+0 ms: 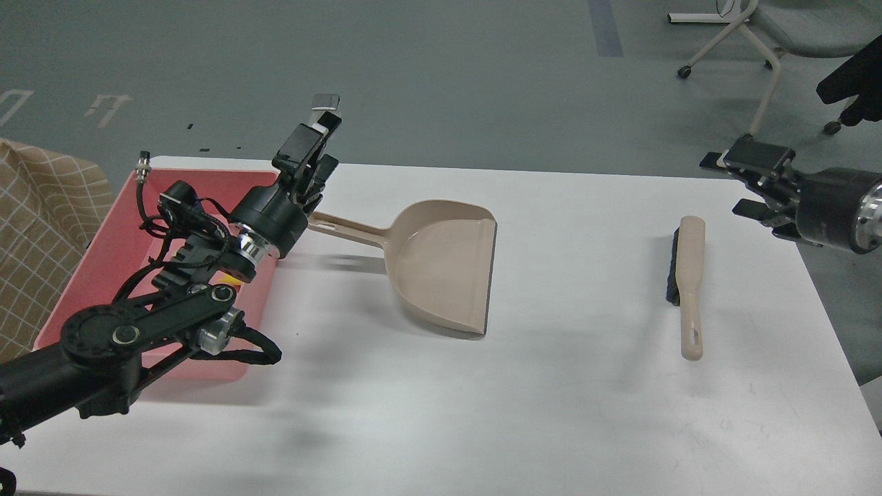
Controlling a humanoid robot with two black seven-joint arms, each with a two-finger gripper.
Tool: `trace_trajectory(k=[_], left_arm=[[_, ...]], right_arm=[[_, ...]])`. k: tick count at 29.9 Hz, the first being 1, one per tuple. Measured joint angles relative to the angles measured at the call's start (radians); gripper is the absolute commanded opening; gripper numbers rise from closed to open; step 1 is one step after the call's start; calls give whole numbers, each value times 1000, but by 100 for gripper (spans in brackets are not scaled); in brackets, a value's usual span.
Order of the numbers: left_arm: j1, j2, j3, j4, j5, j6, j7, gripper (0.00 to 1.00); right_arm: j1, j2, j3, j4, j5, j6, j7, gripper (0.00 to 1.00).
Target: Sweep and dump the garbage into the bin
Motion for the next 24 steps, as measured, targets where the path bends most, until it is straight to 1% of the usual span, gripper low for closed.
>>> trace_trajectory(k=[4,7,11,15,16,19,24], left_arm=[[-87,-2,-3,10,0,-7,0,97],[-168,-3,-8,48,-1,-49,0,97],[-250,-13,-32,121,-13,-130,0,97],[-309,-62,-75,216,-19,-237,0,97],[-320,-72,-86,240,-20,-263,0,97],[-341,-98,-127,312,-21,-342,0,97],[-351,-146,-203,409,-23,-473,0,97]], right_arm=[[-5,48,89,-18,1,0,4,99],[-6,147,199,-81,2,0,15,99],[12,290,357,-198,2,0,41,99],[84,439,486,-320,10,0,81,99],[99,461,509,-351,22,0,88,99],[145,499,547,-443,117,0,107,99],[232,516,549,-603,323,0,112,99]])
